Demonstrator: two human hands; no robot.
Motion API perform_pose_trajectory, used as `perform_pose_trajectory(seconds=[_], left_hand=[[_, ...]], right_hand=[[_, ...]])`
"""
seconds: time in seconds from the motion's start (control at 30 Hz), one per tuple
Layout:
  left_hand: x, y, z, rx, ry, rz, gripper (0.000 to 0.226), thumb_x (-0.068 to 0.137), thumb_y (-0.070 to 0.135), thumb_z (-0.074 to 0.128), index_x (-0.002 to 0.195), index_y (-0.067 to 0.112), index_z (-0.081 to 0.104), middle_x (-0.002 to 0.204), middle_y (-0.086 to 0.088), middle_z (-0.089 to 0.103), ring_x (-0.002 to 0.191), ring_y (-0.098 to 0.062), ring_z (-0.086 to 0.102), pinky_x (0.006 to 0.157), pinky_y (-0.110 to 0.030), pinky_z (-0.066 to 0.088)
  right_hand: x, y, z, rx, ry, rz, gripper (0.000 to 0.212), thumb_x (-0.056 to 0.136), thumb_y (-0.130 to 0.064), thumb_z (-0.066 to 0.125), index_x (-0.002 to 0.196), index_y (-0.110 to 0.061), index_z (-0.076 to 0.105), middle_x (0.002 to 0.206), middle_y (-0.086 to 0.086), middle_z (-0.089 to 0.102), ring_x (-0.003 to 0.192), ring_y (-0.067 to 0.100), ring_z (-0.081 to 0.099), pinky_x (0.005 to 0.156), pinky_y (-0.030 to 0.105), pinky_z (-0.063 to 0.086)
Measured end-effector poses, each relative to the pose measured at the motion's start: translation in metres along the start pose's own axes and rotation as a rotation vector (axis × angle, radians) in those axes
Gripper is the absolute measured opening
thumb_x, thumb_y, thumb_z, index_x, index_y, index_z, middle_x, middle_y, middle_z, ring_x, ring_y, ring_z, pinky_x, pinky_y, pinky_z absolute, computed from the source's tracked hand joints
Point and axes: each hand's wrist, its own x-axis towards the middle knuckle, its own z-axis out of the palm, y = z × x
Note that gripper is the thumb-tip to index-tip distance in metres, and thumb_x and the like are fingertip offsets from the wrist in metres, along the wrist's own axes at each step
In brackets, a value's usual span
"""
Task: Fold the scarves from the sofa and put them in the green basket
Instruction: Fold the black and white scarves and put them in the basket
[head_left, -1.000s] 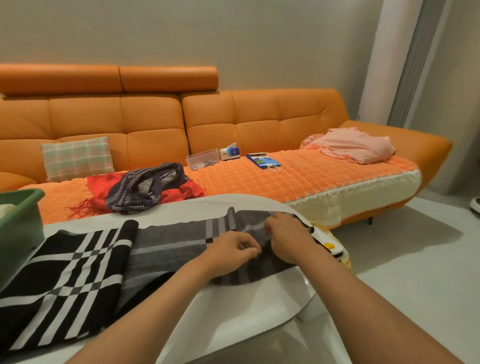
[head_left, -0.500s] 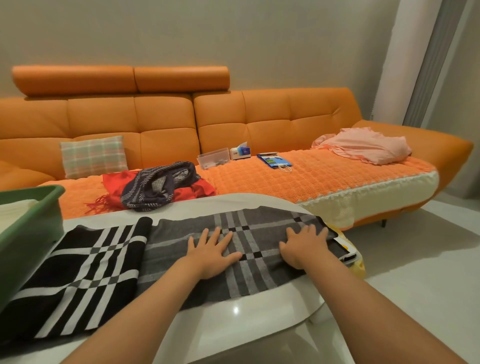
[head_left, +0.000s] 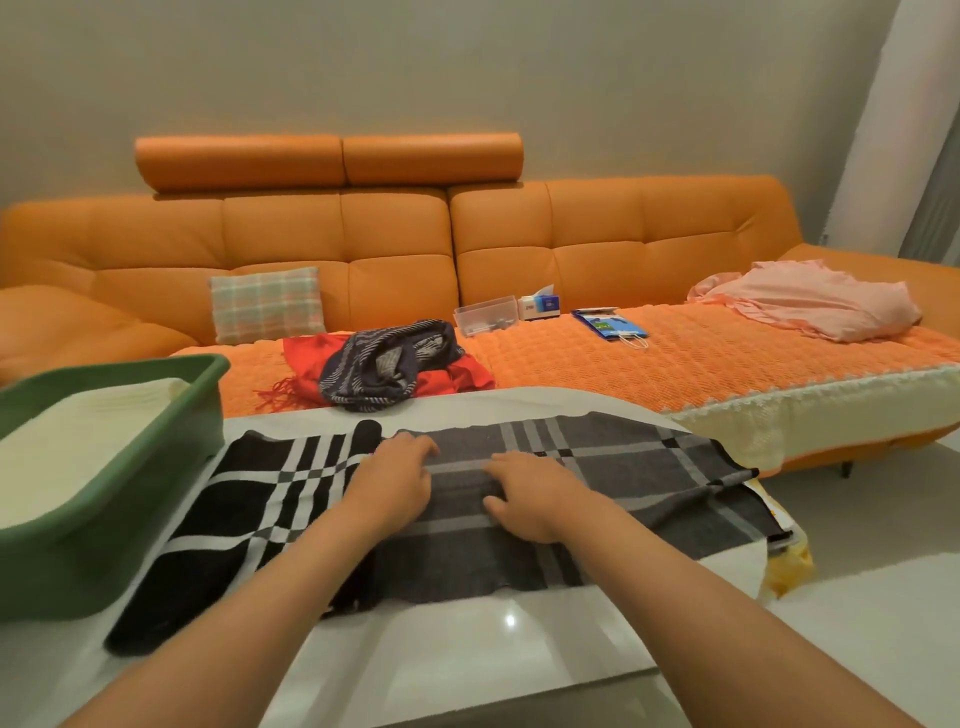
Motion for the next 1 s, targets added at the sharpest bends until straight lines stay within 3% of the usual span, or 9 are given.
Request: perform_pose_trajectory(seconds=[0.1, 0.2, 0.3, 0.43, 0.67, 0.77, 0.87, 0.93, 1.0], left_hand=[[-0.031, -0.032, -0.023, 0.137, -0.112, -0.063, 0.027, 0.089, 0.043, 0.058, 0.111, 0.029, 0.054, 0.114, 0.002, 0.052, 0.109, -0.021, 0.053, 0.090, -0.039, 0.048], [-0.057, -0.047, -0.037, 0.122, -0.207, -0.122, 0.042, 0.080, 0.056, 0.062, 0.108, 0.028, 0.048, 0.111, 0.003, 0.054, 0.100, -0.018, 0.054, 0.082, -0.035, 0.047], [-0.068, -0.047, -0.040, 0.078, -0.232, -0.174, 0.065, 0.071, 0.060, 0.069, 0.116, 0.023, 0.040, 0.112, 0.002, 0.056, 0.096, -0.018, 0.054, 0.077, -0.033, 0.046], [-0.075, -0.046, -0.045, 0.105, -0.288, -0.213, 0.073, 0.070, 0.055, 0.069, 0.126, 0.017, 0.040, 0.117, -0.003, 0.053, 0.106, -0.023, 0.053, 0.088, -0.039, 0.052], [-0.072, -0.064, -0.059, -0.020, -0.455, -0.247, 0.025, 0.088, 0.040, 0.055, 0.093, 0.016, 0.059, 0.088, -0.002, 0.060, 0.081, -0.016, 0.058, 0.070, -0.029, 0.048], [-0.068, -0.082, -0.069, -0.130, -0.460, -0.268, 0.033, 0.091, 0.043, 0.048, 0.086, 0.014, 0.061, 0.083, -0.002, 0.061, 0.074, -0.016, 0.056, 0.065, -0.030, 0.041], [-0.067, -0.096, -0.081, -0.168, -0.433, -0.277, 0.051, 0.093, 0.048, 0.041, 0.107, 0.005, 0.064, 0.103, -0.012, 0.065, 0.086, -0.026, 0.059, 0.070, -0.033, 0.039], [-0.065, -0.100, -0.094, -0.194, -0.390, -0.287, 0.049, 0.092, 0.048, 0.039, 0.108, 0.009, 0.063, 0.114, -0.015, 0.063, 0.090, -0.027, 0.054, 0.072, -0.033, 0.037], [-0.065, -0.097, -0.116, -0.281, -0.319, -0.306, 0.033, 0.092, 0.040, 0.044, 0.088, 0.012, 0.062, 0.093, -0.010, 0.062, 0.078, -0.023, 0.051, 0.063, -0.031, 0.035]], right_hand=[[0.015, -0.037, 0.006, 0.034, -0.034, -0.046, 0.047, 0.097, -0.036, 0.050, 0.142, -0.024, 0.049, 0.143, 0.003, 0.051, 0.130, 0.026, 0.048, 0.109, 0.043, 0.040], [0.030, -0.067, 0.016, 0.024, -0.071, -0.061, 0.054, 0.098, -0.033, 0.049, 0.150, -0.026, 0.039, 0.153, 0.003, 0.043, 0.138, 0.025, 0.043, 0.113, 0.042, 0.037], [0.044, -0.087, 0.020, -0.039, -0.105, 0.033, 0.046, 0.096, -0.029, 0.049, 0.142, -0.025, 0.047, 0.142, 0.006, 0.051, 0.127, 0.028, 0.051, 0.103, 0.045, 0.046], [0.066, -0.106, 0.019, -0.147, -0.026, 0.156, 0.034, 0.095, -0.029, 0.048, 0.126, -0.021, 0.060, 0.125, 0.006, 0.061, 0.111, 0.028, 0.059, 0.095, 0.044, 0.048], [0.128, -0.136, 0.025, 0.266, 0.155, 0.288, 0.033, 0.101, -0.032, 0.042, 0.112, -0.012, 0.066, 0.113, 0.009, 0.067, 0.100, 0.028, 0.063, 0.086, 0.039, 0.053], [0.151, -0.146, 0.027, 0.329, 0.094, 0.366, 0.038, 0.103, -0.035, 0.044, 0.119, -0.005, 0.060, 0.121, 0.014, 0.063, 0.110, 0.032, 0.060, 0.087, 0.038, 0.048], [0.167, -0.155, 0.025, 0.468, 0.052, 0.302, 0.036, 0.098, -0.025, 0.056, 0.125, -0.001, 0.056, 0.125, 0.019, 0.063, 0.111, 0.035, 0.060, 0.092, 0.041, 0.051], [0.173, -0.161, 0.015, 0.612, 0.110, 0.229, 0.038, 0.095, -0.016, 0.056, 0.132, -0.005, 0.054, 0.124, 0.018, 0.062, 0.102, 0.037, 0.062, 0.076, 0.041, 0.054], [0.175, -0.167, -0.003, 0.745, 0.177, 0.161, 0.043, 0.095, -0.008, 0.048, 0.137, -0.013, 0.053, 0.119, 0.015, 0.062, 0.082, 0.034, 0.063, 0.052, 0.032, 0.047]])
